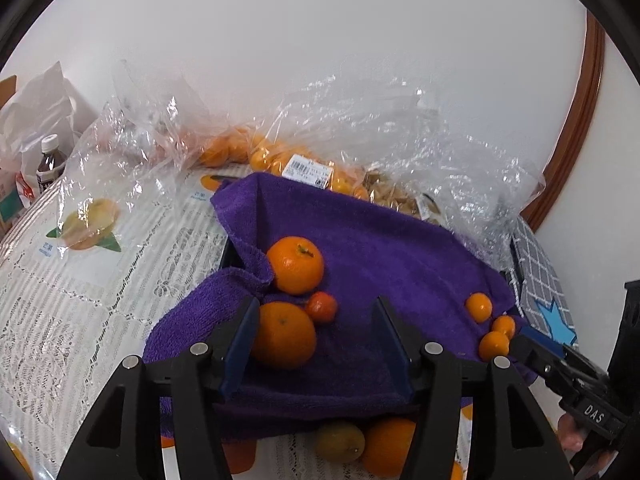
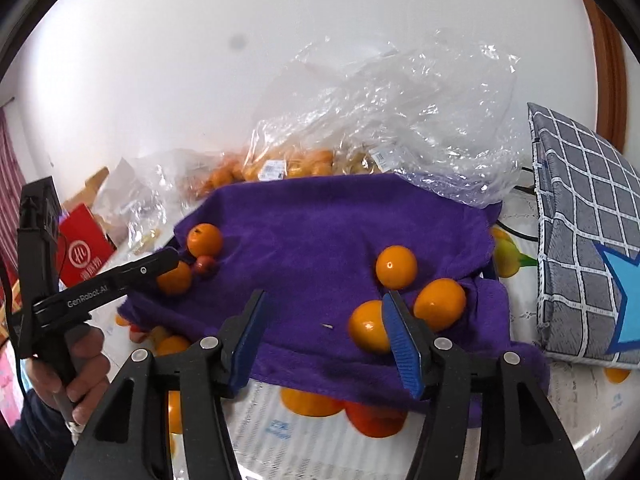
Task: Organize fruits
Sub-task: 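Open the right tool onto the towel while the left tool releases its orange, then lift both tools away from the towel toward the loose fruits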
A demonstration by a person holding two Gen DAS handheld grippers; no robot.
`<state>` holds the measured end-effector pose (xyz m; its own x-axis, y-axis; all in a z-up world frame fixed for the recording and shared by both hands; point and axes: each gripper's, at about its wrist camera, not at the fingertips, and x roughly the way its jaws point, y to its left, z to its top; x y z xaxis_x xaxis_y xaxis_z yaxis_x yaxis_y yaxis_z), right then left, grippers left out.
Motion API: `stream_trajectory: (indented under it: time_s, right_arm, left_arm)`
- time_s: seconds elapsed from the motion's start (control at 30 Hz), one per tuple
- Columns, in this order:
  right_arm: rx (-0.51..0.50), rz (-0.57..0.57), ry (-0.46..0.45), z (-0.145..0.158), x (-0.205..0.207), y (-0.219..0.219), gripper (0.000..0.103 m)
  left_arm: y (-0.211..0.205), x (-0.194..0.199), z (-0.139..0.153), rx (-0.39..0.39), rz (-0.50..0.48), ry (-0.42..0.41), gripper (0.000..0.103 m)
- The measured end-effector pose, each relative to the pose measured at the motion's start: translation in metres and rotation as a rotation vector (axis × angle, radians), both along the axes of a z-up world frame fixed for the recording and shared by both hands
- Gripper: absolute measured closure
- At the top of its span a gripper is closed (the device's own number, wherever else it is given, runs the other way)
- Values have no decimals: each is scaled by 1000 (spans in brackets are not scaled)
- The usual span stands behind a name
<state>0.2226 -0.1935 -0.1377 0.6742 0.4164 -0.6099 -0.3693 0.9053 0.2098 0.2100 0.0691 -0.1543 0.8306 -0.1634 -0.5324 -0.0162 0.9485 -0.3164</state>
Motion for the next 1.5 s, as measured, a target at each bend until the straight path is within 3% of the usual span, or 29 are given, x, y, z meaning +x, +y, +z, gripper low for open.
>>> stream_trajectory:
  time_s: [0.17, 0.37, 0.5, 0.7, 0.97, 1.2, 1.3, 1.5]
  right_arm:
    - [-28, -28, -75, 11, -17, 1, 44]
    - [-32, -108, -71, 19, -46, -12, 44]
    - [-14, -111, -36, 32, -66, -16, 44]
    - [-95, -73, -52, 47, -98, -1, 45]
    - [-130, -50, 37, 22, -114, 22, 65]
    - [-100, -9, 119, 3, -108, 39, 65]
    - [-77, 5, 142, 0, -108, 43, 65]
    - [-72, 29, 165, -7, -102, 57, 65]
  left_arm:
    - [-1, -9, 7, 9, 3, -57, 47]
    - [-6, -16, 13, 24, -9, -105, 47]
    - [-12, -17, 12, 45, -37, -102, 47]
    - [-11, -19, 9, 33, -42, -85, 47]
    - [1, -61, 6, 75, -6, -90, 46]
    - [32, -106, -3, 57, 36, -39, 43]
    - [45, -119, -12, 36, 56, 31, 43]
    - [56, -135, -16, 8, 93, 49, 43]
